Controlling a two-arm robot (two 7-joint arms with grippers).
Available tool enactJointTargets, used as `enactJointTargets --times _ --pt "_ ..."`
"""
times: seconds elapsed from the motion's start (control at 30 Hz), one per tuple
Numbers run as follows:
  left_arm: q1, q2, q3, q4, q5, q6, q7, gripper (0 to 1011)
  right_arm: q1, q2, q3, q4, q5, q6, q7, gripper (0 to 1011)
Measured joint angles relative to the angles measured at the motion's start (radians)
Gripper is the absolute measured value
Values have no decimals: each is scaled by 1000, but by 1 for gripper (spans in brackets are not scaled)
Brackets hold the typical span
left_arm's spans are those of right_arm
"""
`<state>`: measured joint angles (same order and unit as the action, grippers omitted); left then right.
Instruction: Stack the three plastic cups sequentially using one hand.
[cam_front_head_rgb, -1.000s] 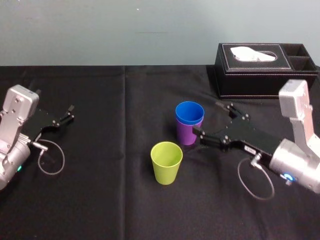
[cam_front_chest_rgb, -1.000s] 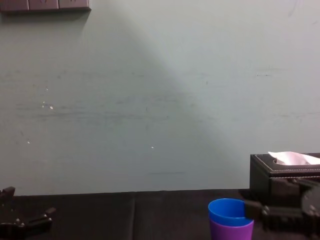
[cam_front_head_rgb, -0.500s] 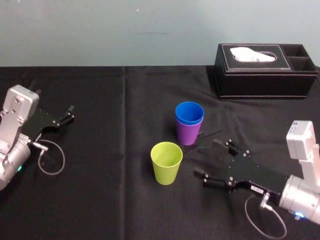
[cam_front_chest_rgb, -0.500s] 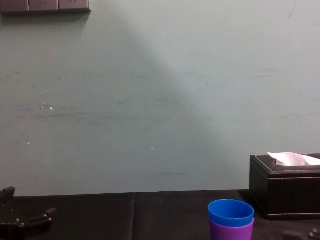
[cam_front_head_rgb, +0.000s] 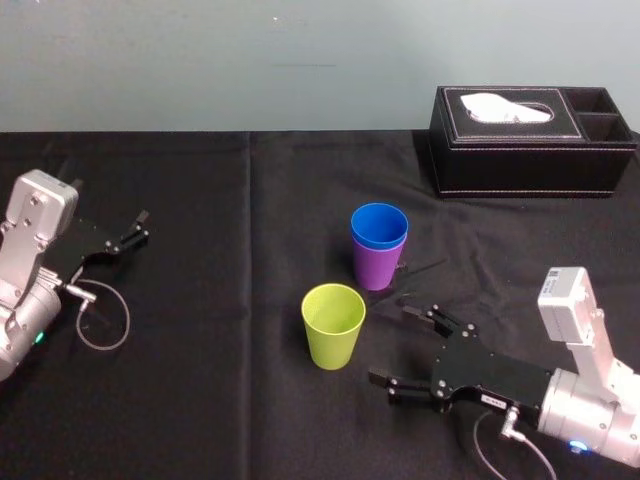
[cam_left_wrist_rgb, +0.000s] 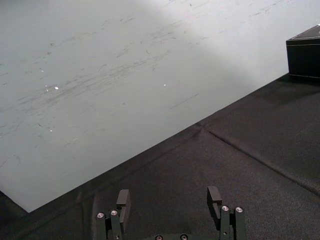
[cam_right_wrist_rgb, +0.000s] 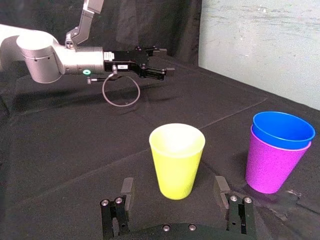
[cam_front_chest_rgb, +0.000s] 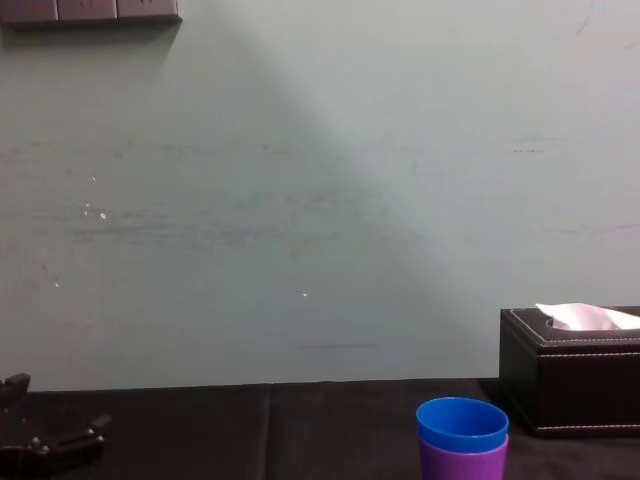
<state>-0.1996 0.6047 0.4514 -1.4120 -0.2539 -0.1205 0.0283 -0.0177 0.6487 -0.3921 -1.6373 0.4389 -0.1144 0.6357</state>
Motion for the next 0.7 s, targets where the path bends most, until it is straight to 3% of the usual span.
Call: enactJointTargets --times 0.7 --pt "0 0 0 0 0 0 0 1011 137 -75 -87 118 -28 33 21 1004"
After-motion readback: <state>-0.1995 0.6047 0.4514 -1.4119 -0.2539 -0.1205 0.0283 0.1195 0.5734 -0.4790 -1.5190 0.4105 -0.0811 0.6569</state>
